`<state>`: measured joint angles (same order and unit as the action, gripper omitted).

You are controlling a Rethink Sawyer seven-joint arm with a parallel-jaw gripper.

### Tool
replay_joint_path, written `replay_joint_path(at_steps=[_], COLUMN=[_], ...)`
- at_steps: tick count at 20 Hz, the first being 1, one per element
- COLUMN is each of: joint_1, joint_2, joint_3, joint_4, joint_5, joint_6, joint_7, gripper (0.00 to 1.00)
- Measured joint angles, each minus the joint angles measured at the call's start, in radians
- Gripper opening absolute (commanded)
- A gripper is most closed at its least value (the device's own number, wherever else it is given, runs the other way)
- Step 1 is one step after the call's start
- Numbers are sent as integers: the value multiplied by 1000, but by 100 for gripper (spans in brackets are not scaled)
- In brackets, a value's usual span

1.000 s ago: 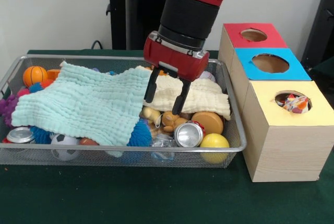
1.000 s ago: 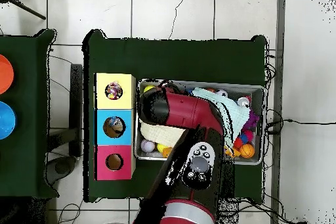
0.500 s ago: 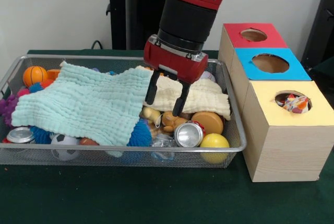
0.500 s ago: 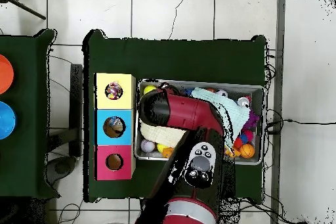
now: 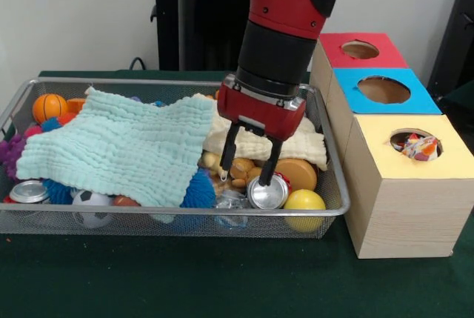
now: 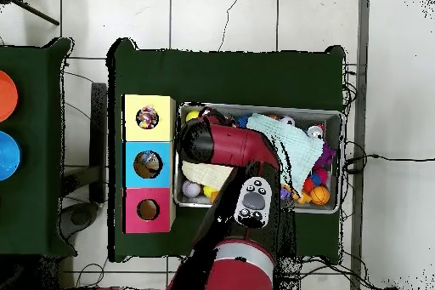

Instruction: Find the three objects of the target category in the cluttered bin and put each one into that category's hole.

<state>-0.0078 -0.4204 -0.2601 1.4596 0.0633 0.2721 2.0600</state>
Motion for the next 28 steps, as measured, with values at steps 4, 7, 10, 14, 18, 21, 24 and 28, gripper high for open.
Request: replay_joint_path(at_steps=[4, 7, 10, 14, 18, 21, 24, 28], joint_1=[-7, -17, -24, -32, -35, -33, -29, -9], joint_2=[27, 52, 71, 99, 102, 106, 108, 126], joint_3=[18, 35, 43, 48, 46, 42, 37, 9], joint_4=[0, 0, -1, -9, -22, -24, -27, -45], joint_5=[0, 0, 0, 0, 0, 0, 0, 1], joint_6=[-24, -34, -35, -37, -35, -36, -36, -35], joint_7=[0, 0, 0, 0, 0, 0, 0, 0], gripper=[100, 100, 100, 100, 100, 100, 100, 100])
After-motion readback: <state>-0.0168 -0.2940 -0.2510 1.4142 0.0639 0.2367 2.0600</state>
